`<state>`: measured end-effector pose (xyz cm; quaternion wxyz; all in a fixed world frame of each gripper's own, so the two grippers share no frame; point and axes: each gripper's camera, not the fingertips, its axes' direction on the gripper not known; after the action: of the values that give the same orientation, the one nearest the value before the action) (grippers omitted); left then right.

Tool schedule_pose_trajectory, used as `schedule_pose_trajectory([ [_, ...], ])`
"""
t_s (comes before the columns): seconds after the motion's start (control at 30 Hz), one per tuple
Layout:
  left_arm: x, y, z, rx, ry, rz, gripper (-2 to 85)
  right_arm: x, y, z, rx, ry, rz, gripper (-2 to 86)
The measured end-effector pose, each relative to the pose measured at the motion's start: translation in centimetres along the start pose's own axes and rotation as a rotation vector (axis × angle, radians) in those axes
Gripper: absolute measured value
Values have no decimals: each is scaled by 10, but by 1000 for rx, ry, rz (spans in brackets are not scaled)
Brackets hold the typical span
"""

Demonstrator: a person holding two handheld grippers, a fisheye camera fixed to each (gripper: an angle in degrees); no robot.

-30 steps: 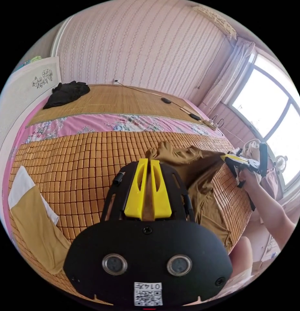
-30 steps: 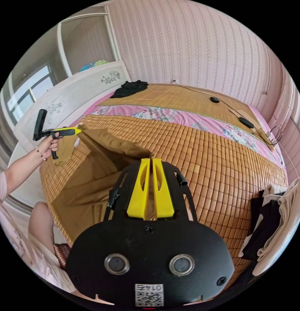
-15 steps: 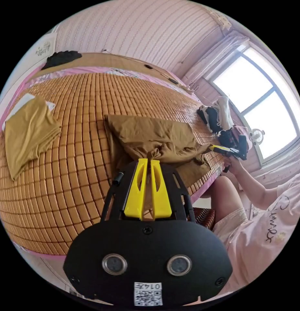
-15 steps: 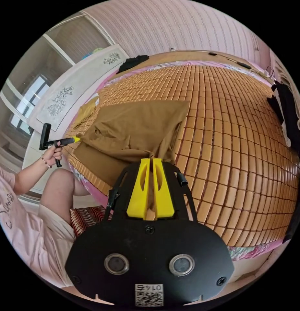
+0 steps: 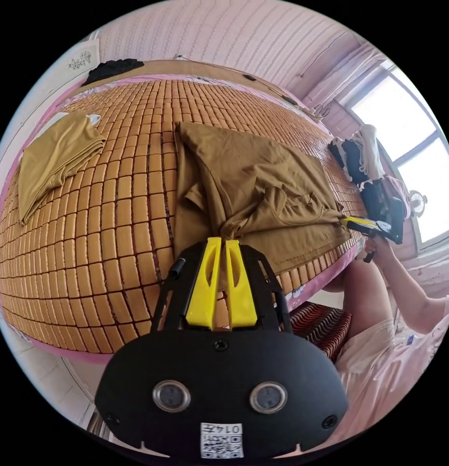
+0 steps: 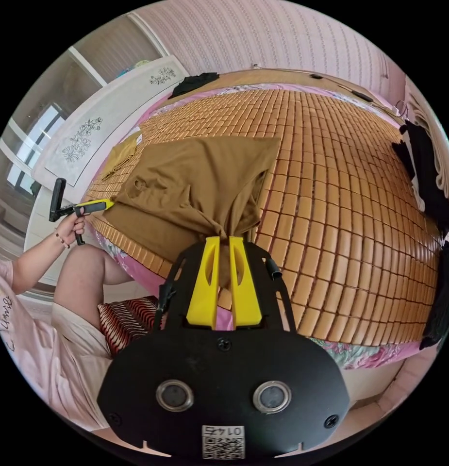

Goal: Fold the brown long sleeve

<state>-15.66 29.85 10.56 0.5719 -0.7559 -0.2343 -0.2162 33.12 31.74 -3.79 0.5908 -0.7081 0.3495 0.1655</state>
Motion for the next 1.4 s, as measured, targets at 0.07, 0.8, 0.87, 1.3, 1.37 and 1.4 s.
schedule_pose_trajectory([
  [0.07,-4,11,-14,22,-23,-30,41,-5,-1,-15,55,-57,-19,47],
  [0.8,84,33,28,-24,71,175,-9,-95,-24,25,-15,-388,-402,2],
  [0.87,87,60,20,-33,81,204,-9,-105,-10,21,-58,-361,-474,3],
  [1.3,123,81,31,25,-48,225,31,-174,-41,78,-178,-68,-496,52],
  [1.37,129,75,60,-48,-181,255,-2,-182,-40,82,-196,-45,-515,53],
  [1.4,130,74,66,-79,-212,267,-4,-188,-40,80,-194,-20,-530,56],
])
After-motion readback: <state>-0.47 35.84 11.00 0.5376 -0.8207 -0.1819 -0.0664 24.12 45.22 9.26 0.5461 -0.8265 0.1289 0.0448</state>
